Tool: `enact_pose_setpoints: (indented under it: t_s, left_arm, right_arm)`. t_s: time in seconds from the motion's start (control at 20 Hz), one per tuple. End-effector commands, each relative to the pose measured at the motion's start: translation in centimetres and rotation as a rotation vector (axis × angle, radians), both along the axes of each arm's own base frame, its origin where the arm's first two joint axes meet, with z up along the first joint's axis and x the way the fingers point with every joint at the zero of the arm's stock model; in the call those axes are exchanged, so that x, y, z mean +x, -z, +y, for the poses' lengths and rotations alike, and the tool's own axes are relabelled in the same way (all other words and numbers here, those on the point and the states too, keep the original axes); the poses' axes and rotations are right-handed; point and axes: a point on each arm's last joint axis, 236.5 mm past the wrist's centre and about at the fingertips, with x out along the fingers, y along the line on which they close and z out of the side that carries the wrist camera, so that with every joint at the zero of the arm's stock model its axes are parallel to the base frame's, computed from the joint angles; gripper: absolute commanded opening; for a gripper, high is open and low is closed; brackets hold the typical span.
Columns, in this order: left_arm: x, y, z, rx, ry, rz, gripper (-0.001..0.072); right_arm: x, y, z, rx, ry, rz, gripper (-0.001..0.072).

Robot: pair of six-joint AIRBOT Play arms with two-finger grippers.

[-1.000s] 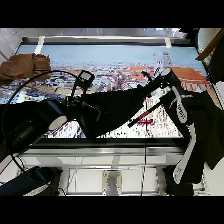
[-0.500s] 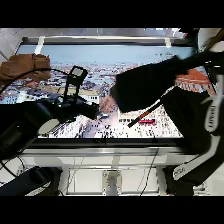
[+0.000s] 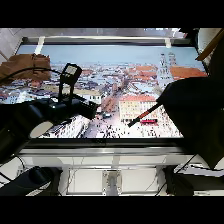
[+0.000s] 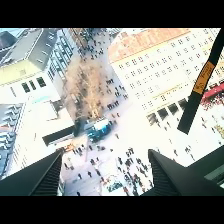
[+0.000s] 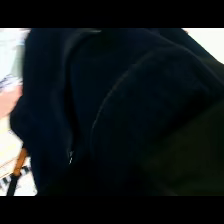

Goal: Fold the clothes and pants, and hang the long-sleeved shirts on hangers.

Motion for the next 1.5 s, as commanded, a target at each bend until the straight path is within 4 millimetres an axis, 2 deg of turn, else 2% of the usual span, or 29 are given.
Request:
enact_pose_setpoints:
  t_s: [0.0, 0.1, 0.25, 0.3, 0.4, 0.45, 0.55, 0.6, 0.7, 0.75, 0.8, 0.85, 0.9, 0.95, 1.0, 1.1, 1.15, 1.25, 1.35, 1.45]
  left_arm:
    - [-0.1, -0.2, -0.1, -0.010, 0.002, 0.001, 0.0608]
    - [-0.1, -0.2, -0.1, -0.010, 0.002, 0.001, 0.0608]
    - [-0.1, -0.2, -0.1, -0.010, 0.002, 0.001, 0.0608]
    - [-0.1, -0.2, -0.1, -0.010, 0.002, 0.001, 0.0608]
    - [-0.1, -0.2, -0.1, -0.009, 0.001, 0.001, 0.0608]
    - [-0.1, -0.2, -0.1, -0.009, 0.002, 0.001, 0.0608]
    - [-0.1, -0.2, -0.1, -0.009, 0.001, 0.001, 0.0608]
    - [-0.1, -0.2, -0.1, -0.009, 0.002, 0.001, 0.0608]
    - [-0.1, -0.1, -0.1, -0.008, 0.001, 0.002, 0.0608]
    - [-0.1, -0.1, -0.1, -0.008, 0.002, 0.002, 0.0608]
    - [-0.1, -0.1, -0.1, -0.008, 0.001, 0.002, 0.0608]
    - [-0.1, -0.1, -0.1, -0.007, 0.001, 0.003, 0.0608]
    - [-0.1, -0.1, -0.1, -0.007, 0.001, 0.004, 0.0608]
    - [-0.2, 0.0, 0.0, -0.005, 0.001, 0.007, 0.0604]
    - [-0.2, 0.0, 0.0, -0.006, 0.000, 0.007, 0.0532]
    - [-0.2, 0.0, 0.0, -0.015, -0.010, 0.012, 0.0150]
    - [-0.2, 0.0, 0.0, -0.015, -0.009, 0.012, 0.0015]
    - [-0.2, 0.0, 0.0, -0.014, -0.009, 0.012, 0.0015]
    - [-0.2, 0.0, 0.0, -0.013, -0.010, 0.014, 0.0016]
    - [-0.2, 0.0, 0.0, -0.012, -0.010, 0.014, 0.0015]
  right_arm:
    - [-8.6, 1.9, -3.7, 0.015, 0.257, 0.089, 0.0018]
    - [-10.5, 4.4, -4.2, 0.058, 0.325, 0.104, 0.0018]
    - [-11.1, 8.5, -2.7, 0.183, 0.329, 0.153, 0.0020]
    - [-10.8, 9.2, -2.0, 0.219, 0.320, 0.148, 0.0091]
    - [-11.0, 9.4, -1.2, 0.255, 0.328, 0.163, 0.0487]
    - [-11.2, 8.9, -0.9, 0.269, 0.343, 0.171, 0.0535]
    - [-10.9, 6.9, -1.1, 0.252, 0.374, 0.147, 0.0534]
    - [-10.1, 5.1, -1.4, 0.227, 0.383, 0.092, 0.0533]
    - [-6.1, 0.6, -0.1, 0.219, 0.314, -0.119, 0.0532]
    - [-3.4, -2.7, 1.6, 0.237, 0.243, -0.280, 0.0510]
    - [-1.0, -6.2, 4.0, 0.255, 0.143, -0.434, 0.0401]
    - [0.7, -9.3, 6.9, 0.266, 0.023, -0.547, 0.0135]
    - [2.0, -11.9, 10.4, 0.260, -0.120, -0.638, 0.0020]
    - [2.6, -13.5, 13.8, 0.254, -0.244, -0.684, 0.0018]
    - [3.0, -14.4, 17.1, 0.248, -0.353, -0.700, 0.0018]
    - [3.3, -14.5, 22.8, 0.245, -0.531, -0.676, 0.0018]
    - [3.3, -13.9, 24.9, 0.245, -0.596, -0.642, 0.0018]
    - [2.8, -11.8, 28.2, 0.219, -0.707, -0.535, 0.0018]
    - [2.0, -9.2, 29.8, 0.165, -0.785, -0.405, 0.0018]
    - [1.4, -7.5, 30.9, 0.110, -0.845, -0.319, 0.0019]
